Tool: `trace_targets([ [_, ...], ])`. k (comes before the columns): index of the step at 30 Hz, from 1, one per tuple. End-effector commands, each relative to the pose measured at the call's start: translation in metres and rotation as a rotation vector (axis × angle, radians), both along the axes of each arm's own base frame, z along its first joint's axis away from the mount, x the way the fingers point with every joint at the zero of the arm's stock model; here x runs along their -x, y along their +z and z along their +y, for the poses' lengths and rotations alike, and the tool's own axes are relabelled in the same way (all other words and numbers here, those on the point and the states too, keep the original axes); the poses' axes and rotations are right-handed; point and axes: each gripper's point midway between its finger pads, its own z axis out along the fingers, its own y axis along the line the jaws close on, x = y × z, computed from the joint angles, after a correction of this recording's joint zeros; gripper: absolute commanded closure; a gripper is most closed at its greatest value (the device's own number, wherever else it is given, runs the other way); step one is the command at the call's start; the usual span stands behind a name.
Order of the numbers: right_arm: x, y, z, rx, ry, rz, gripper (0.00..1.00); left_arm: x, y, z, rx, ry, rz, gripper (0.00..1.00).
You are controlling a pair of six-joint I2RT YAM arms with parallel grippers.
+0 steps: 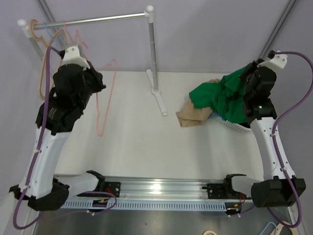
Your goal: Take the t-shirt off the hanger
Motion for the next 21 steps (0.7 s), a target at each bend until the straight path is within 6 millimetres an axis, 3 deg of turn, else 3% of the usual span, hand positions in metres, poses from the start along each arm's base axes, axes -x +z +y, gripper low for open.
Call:
trace_targets([
  [1, 0.010, -0.037, -0.016, -0.156, -0.061, 0.043, 1.00, -0.010, 0.046, -0.025, 0.057, -0.161, -0.094, 0.99],
  [2, 0.008, -0.055, -0.017, -0.173, -0.066, 0.090, 1.00, -0.019, 0.043, -0.030, 0.050, -0.171, -0.077, 0.99],
  [4, 0.005, -0.099, -0.014, -0.194, -0.068, 0.220, 0.98, -0.023, 0.055, -0.034, 0.050, -0.188, -0.102, 0.99],
  [5, -0.007, -0.141, -0.010, -0.223, -0.062, 0.325, 0.97, -0.026, 0.069, -0.034, 0.048, -0.190, -0.131, 0.99],
  [7, -0.018, -0.203, 0.013, -0.258, 0.038, 0.510, 0.97, -0.033, 0.071, -0.034, 0.039, -0.185, -0.118, 0.99],
  [8, -0.028, -0.253, 0.017, -0.291, 0.026, 0.645, 1.00, -0.029, 0.092, -0.029, 0.045, -0.178, -0.164, 0.99],
  [9, -0.021, -0.283, 0.018, -0.310, 0.006, 0.763, 1.00, -0.040, 0.087, -0.032, 0.038, -0.175, -0.143, 0.99],
  [12, -0.021, -0.323, 0.019, -0.328, -0.016, 0.872, 1.00, -0.047, 0.098, -0.028, 0.030, -0.156, -0.155, 0.99],
  [15, -0.022, -0.303, 0.018, -0.318, -0.021, 0.784, 0.96, -0.050, 0.104, -0.026, 0.038, -0.169, -0.168, 0.99],
  [19, -0.026, -0.223, 0.007, -0.272, -0.025, 0.612, 0.81, -0.061, 0.099, -0.016, 0.040, -0.154, -0.157, 0.99],
  [20, -0.026, -0.210, 0.007, -0.265, -0.023, 0.592, 0.71, -0.065, 0.097, -0.010, 0.041, -0.139, -0.151, 0.99],
  [21, -0.024, -0.201, 0.005, -0.255, -0.026, 0.589, 0.70, -0.069, 0.093, -0.010, 0.042, -0.142, -0.142, 0.99],
])
